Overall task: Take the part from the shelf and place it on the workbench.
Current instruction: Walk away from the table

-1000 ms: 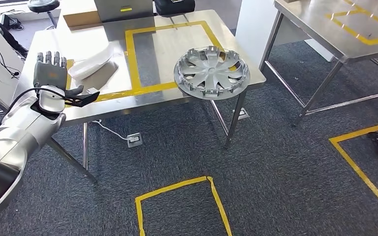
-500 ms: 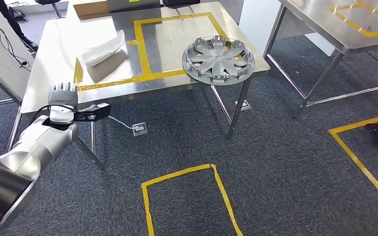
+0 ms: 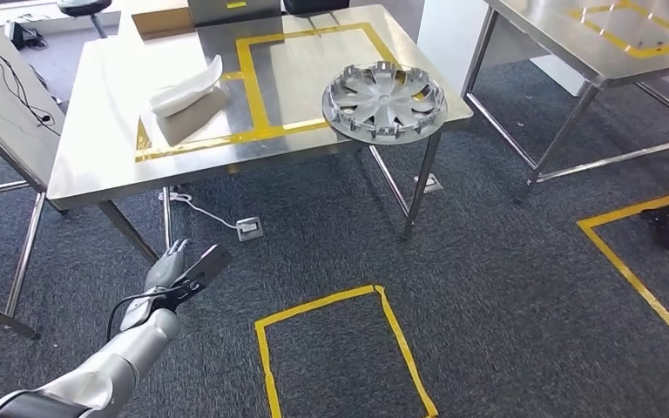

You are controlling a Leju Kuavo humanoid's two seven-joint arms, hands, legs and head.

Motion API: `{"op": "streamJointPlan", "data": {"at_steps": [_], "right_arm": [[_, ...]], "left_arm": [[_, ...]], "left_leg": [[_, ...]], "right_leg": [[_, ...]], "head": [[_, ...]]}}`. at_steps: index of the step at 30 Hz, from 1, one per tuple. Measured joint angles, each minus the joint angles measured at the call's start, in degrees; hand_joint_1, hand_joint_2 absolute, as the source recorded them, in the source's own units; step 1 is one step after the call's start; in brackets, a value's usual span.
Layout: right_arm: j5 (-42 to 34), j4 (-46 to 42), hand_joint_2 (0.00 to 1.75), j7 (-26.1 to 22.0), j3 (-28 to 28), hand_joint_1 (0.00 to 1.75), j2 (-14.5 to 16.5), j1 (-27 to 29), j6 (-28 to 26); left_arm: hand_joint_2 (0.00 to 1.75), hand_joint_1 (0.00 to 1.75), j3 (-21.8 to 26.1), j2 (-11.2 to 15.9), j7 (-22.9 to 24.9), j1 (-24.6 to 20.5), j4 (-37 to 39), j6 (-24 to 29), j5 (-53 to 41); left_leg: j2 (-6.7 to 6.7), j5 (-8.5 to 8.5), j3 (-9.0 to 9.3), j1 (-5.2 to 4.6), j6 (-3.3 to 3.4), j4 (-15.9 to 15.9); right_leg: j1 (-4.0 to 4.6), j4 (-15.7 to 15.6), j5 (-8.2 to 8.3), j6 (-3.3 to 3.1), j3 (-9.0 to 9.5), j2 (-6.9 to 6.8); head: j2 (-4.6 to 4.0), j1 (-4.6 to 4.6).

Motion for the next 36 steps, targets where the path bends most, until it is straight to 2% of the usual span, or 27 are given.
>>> {"op": "streamJointPlan", "data": {"at_steps": [2, 3, 4, 7, 8, 9, 10, 12, 13, 14, 15, 17, 18, 19, 20, 22, 23, 24, 25, 26, 28, 30, 32, 34, 36], "right_arm": [[-0.08, 0.0, 0.0, -0.27, -0.59, 0.0, 0.08, 0.0, 0.02], [-0.12, 0.0, 0.0, -0.31, -0.8, 0.0, 0.08, 0.09, 0.02], [-0.19, 0.0, 0.0, -0.32, -1.02, 0.0, 0.08, 0.17, 0.02], [-0.42, 0.0, 0.0, -0.03, -1.87, 0.0, 0.08, 0.22, 0.04], [-0.51, 0.0, 0.0, 0.16, -2.16, 0.0, 0.08, 0.3, 0.05], [-0.59, 0.0, 0.0, 0.34, -2.46, 0.0, 0.08, 0.43, 0.07], [-0.65, 0.0, 0.0, 0.49, -2.73, 0.0, 0.08, 0.54, 0.07], [-0.62, 0.0, 0.0, 0.9, -3.22, 0.0, 0.02, 0.49, 0.09], [-0.51, 0.0, 0.0, 1.15, -3.36, 0.0, -0.02, 0.33, 0.11], [-0.36, 0.0, 0.0, 1.33, -3.43, 0.0, -0.06, 0.2, 0.15], [-0.18, 0.0, 0.0, 1.45, -3.48, 0.0, -0.09, 0.16, 0.18], [0.14, 0.0, 0.0, 1.55, -3.51, 0.0, -0.11, 0.36, 0.2], [0.27, 0.0, 0.0, 1.61, -3.53, 0.0, -0.13, 0.46, 0.11], [0.39, 0.0, 0.0, 1.66, -3.54, 0.0, -0.13, 0.49, 0.04], [0.51, 0.0, 0.0, 1.76, -3.55, 0.0, -0.13, 0.44, -0.03], [0.79, 0.0, 0.0, 2.09, -3.55, 0.0, -0.11, 0.29, -0.05], [0.91, 0.0, 0.0, 2.26, -3.56, 0.0, -0.1, 0.29, -0.02], [1.01, 0.0, 0.0, 2.36, -3.56, 0.0, -0.1, 0.35, 0.0], [1.06, 0.0, 0.0, 2.41, -3.57, 0.0, -0.1, 0.42, -0.03], [1.09, 0.0, 0.0, 2.43, -3.57, 0.0, -0.1, 0.47, -0.05], [1.1, 0.0, 0.0, 2.43, -3.57, 0.0, -0.09, 0.36, -0.09], [1.03, 0.0, 0.0, 2.42, -3.57, 0.0, -0.07, 0.18, -0.09], [0.93, 0.0, 0.0, 2.42, -3.59, 0.0, -0.1, 0.28, -0.04], [0.84, 0.0, 0.0, 2.43, -3.65, 0.0, -0.13, 0.44, 0.0], [0.78, 0.0, 0.0, 2.43, -3.75, 0.0, -0.14, 0.32, 0.01]], "left_arm": [[0.0, 0.0, 3.59, -1.89, -1.67, 4.33, -0.2, -0.9, 2.36], [0.0, 0.0, 4.97, -2.87, -2.23, 5.61, -0.25, -1.4, 3.29], [0.0, 0.0, 6.33, -3.78, -2.66, 6.43, -0.28, -1.82, 4.06], [0.0, 0.0, 10.07, -6.47, -3.26, 9.29, -0.22, -3.21, 5.54], [0.0, 0.0, 11.27, -7.59, -3.44, 10.66, -0.13, -3.99, 5.89], [0.0, 0.0, 12.42, -8.74, -3.68, 12.07, -0.02, -4.85, 6.14], [0.0, 0.0, 13.24, -9.9, -4.03, 13.24, 0.08, -5.68, 6.25], [0.0, 0.0, 14.23, -12.04, -5.05, 14.69, 0.17, -6.97, 6.37], [0.0, 0.0, 14.57, -12.85, -5.62, 14.98, 0.2, -7.43, 6.39], [0.0, 0.0, 14.92, -13.54, -6.13, 15.19, 0.23, -7.79, 6.3], [0.0, 0.0, 15.2, -14.18, -6.53, 15.42, 0.27, -8.13, 6.07], [0.0, 0.0, 15.49, -15.49, -7.03, 15.78, 0.3, -8.7, 5.4], [0.0, 0.0, 15.5, -16.12, -7.18, 15.85, 0.31, -8.9, 5.08], [0.0, 0.0, 15.51, -16.6, -7.28, 15.85, 0.31, -9.05, 4.84], [0.0, 0.0, 15.51, -16.94, -7.33, 15.87, 0.34, -9.18, 4.65], [0.0, 0.0, 15.51, -17.39, -7.36, 15.99, 0.49, -9.38, 4.41], [0.0, 0.0, 15.51, -17.53, -7.35, 16.07, 0.58, -9.42, 4.3], [0.0, 0.0, 15.52, -17.6, -7.32, 16.08, 0.64, -9.4, 4.18], [0.0, 0.0, 15.53, -17.65, -7.28, 16.01, 0.67, -9.38, 4.05], [0.0, 0.0, 15.54, -17.68, -7.24, 15.86, 0.68, -9.36, 3.9], [0.0, 0.0, 15.55, -17.77, -7.13, 15.36, 0.67, -9.33, 3.66], [0.0, 0.0, 15.55, -17.87, -6.91, 14.99, 0.67, -9.33, 3.39], [0.0, 0.0, 15.56, -17.96, -6.7, 14.72, 0.65, -9.33, 3.17], [0.0, 0.0, 15.59, -18.13, -6.62, 14.34, 0.61, -9.34, 3.05], [0.0, 0.0, 15.6, -18.22, -6.54, 14.21, 0.62, -9.35, 3.0]], "left_leg": [[0.79, -0.19, -0.24, 0.03, 1.24, -0.12], [1.19, -0.08, -0.36, 0.06, 1.68, -0.14], [1.5, 0.07, -0.51, 0.11, 2.05, -0.19], [2.81, 0.16, -0.78, -0.27, 2.6, -0.2], [3.4, 0.12, -0.79, -0.46, 2.71, -0.18], [3.96, 0.08, -0.8, -0.63, 2.79, -0.15], [4.44, 0.06, -0.82, -0.74, 2.85, -0.11], [5.22, 0.05, -0.83, -0.92, 2.77, -0.06], [5.57, 0.07, -0.8, -0.98, 2.6, -0.06], [5.94, 0.08, -0.74, -1.02, 2.36, -0.1], [6.33, 0.14, -0.65, -1.05, 2.05, -0.23], [6.76, 0.14, -0.42, -0.99, 1.41, -0.41], [6.26, -0.35, -0.58, -0.97, 1.13, 0.07], [5.49, -1.35, -1.11, -0.95, 0.91, 1.36], [4.46, -3.08, -2.28, -0.89, 0.74, 4.1], [3.22, -6.77, -5.48, -0.89, 0.57, 11.5], [2.97, -7.72, -6.73, -0.89, 0.52, 14.41], [2.84, -7.4, -7.01, -0.89, 0.54, 15.15], [2.68, -5.99, -6.21, -0.89, 0.62, 13.58], [2.28, -3.99, -4.55, -0.87, 0.76, 10.28], [0.23, -1.16, -0.93, -0.81, 1.11, 2.74], [-0.85, -0.73, 0.42, -0.9, 1.45, -0.44], [0.2, -0.47, 0.48, -1.01, 2.07, -0.72], [1.28, -0.07, 0.61, -0.83, 2.81, -1.15], [2.54, 0.1, 0.59, -0.69, 3.16, -1.37]], "right_leg": [[-0.07, 0.3, 0.02, 0.7, -0.3, 0.62], [-0.13, 1.0, -0.52, 0.98, -0.71, 0.42], [-0.15, 2.75, -1.73, 1.19, -1.54, 0.05], [-0.12, 12.33, -6.67, 1.51, -5.8, -0.72], [-0.08, 14.34, -7.23, 1.5, -6.6, -0.78], [0.01, 14.29, -6.69, 1.37, -6.34, -0.89], [0.17, 12.03, -5.27, 1.12, -4.97, -1.13], [0.79, 4.68, -2.43, 0.22, -0.83, -2.89], [1.13, 1.96, -1.7, -0.18, 0.58, -3.7], [1.43, 0.51, -1.52, -0.51, 1.22, -4.26], [1.61, 0.23, -1.6, -0.72, 1.16, -4.17], [1.5, -0.22, -1.14, -1.22, 1.11, -3.26], [1.31, -0.52, -0.87, -1.51, 1.2, -2.84], [1.1, -0.8, -0.57, -1.82, 1.27, -2.48], [0.93, -0.96, -0.35, -2.06, 1.29, -2.06], [0.96, -0.95, -0.15, -2.39, 1.08, -0.97], [0.99, -0.91, -0.1, -2.43, 1.0, -0.31], [1.01, -0.82, -0.05, -2.41, 0.94, 0.36], [1.01, -0.7, -0.02, -2.35, 0.9, 1.03], [1.0, -0.53, -0.01, -2.25, 0.88, 1.68], [1.06, -0.05, -0.06, -1.82, 0.55, 2.87], [1.02, 0.24, 0.02, -1.12, 0.01, 3.85], [0.77, 0.2, 0.23, -0.36, -0.36, 4.55], [0.7, 1.94, -0.89, 0.31, -1.31, 2.97], [0.63, 7.97, -4.27, 0.91, -4.26, 0.36]], "head": [[0.0, 0.03], [0.0, 0.08], [0.0, 0.21], [0.0, 0.62], [0.0, 0.64], [0.0, 0.65], [0.0, 0.67], [0.0, 0.7], [0.0, 0.71], [0.0, 0.69], [0.0, 0.69], [0.0, 0.67], [0.0, 0.63], [0.0, 0.55], [0.0, 0.47], [0.0, 0.32], [0.0, 0.3], [0.0, 0.28], [0.0, 0.27], [0.0, 0.26], [0.0, 0.27], [0.0, 0.31], [0.0, 0.3], [0.0, 0.55], [0.0, 0.9]]}}
